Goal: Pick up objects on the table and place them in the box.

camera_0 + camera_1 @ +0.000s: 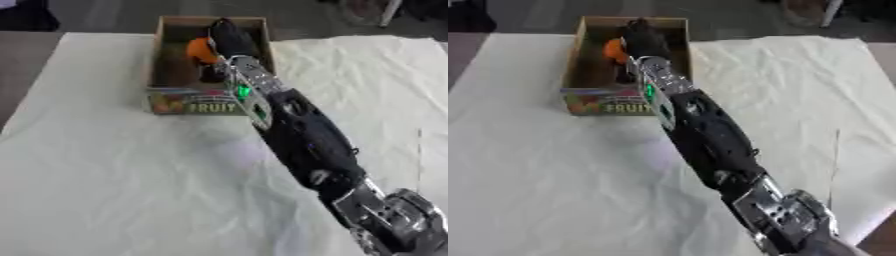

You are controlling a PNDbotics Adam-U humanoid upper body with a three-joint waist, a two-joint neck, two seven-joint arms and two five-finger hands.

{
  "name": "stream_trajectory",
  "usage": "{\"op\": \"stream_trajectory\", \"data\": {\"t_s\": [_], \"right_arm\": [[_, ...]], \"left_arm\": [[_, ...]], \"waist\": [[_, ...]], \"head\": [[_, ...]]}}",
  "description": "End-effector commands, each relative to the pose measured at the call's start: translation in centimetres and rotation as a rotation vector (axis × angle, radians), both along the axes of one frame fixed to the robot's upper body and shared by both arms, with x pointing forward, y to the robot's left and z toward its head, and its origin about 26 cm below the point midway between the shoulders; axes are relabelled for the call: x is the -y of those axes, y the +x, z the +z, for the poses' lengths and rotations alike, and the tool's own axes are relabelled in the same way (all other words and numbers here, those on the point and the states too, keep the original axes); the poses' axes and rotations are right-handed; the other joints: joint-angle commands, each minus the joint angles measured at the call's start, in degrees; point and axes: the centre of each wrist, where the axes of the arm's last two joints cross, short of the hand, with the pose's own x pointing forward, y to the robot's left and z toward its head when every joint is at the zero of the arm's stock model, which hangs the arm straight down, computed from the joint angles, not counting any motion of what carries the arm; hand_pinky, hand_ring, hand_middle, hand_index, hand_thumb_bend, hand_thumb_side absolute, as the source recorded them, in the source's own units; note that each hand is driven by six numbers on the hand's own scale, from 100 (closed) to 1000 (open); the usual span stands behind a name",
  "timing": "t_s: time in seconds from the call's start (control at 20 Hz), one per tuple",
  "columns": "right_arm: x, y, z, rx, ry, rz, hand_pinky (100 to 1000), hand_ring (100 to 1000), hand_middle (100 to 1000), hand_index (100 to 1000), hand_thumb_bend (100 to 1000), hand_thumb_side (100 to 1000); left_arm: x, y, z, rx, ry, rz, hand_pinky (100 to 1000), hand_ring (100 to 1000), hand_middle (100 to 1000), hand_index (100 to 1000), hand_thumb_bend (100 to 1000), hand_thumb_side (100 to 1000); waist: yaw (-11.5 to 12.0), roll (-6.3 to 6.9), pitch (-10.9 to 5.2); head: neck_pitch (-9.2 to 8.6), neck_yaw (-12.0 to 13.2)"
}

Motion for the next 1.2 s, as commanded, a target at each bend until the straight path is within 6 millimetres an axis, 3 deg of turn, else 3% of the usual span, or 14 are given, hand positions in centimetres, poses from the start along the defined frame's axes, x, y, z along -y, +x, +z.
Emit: {"op": "stream_trajectory", "data": {"t_s": [0.05,0.25,0.45,0.65,0.85,1.2], "right_arm": [[-0.6,0.4,1.3,-0.032,-0.031,-0.001,840,1000,794,812,100,171],[-1.0,0.8,1.3,-0.123,-0.075,-0.011,857,1000,844,860,100,142],[-0.9,0.9,1.4,-0.145,-0.103,-0.049,875,1000,870,905,100,409],[-0.6,0.8,1.9,-0.106,-0.093,-0.078,879,1000,866,921,114,562],[-0.3,0.6,2.5,-0.056,-0.072,-0.092,884,1000,860,925,126,602],[0.7,-1.0,5.3,0.03,-0.024,-0.023,889,1000,846,925,100,576]], "left_arm": [[0.1,0.0,0.4,0.016,0.012,-0.009,320,399,643,607,100,766],[0.1,0.0,0.4,0.014,0.014,-0.011,320,399,644,607,100,765],[0.1,0.0,0.4,0.011,0.014,-0.01,321,400,644,607,100,764],[0.1,0.0,0.3,0.008,0.014,-0.011,321,400,645,607,100,765],[0.1,0.0,0.3,0.004,0.012,-0.009,322,400,645,607,100,766],[0.0,-0.1,0.2,0.002,0.01,-0.004,322,400,645,608,100,767]], "waist": [[0.2,0.24,-0.91],[0.4,0.16,-0.84],[0.4,0.06,-0.82],[0.3,0.05,-0.86],[0.1,0.15,-0.92],[-0.3,0.27,-1.12]], "head": [[-0.48,-0.3],[-0.32,-0.6],[-0.17,-0.7],[-0.1,-0.6],[-0.04,-0.6],[0.57,-0.6]]}}
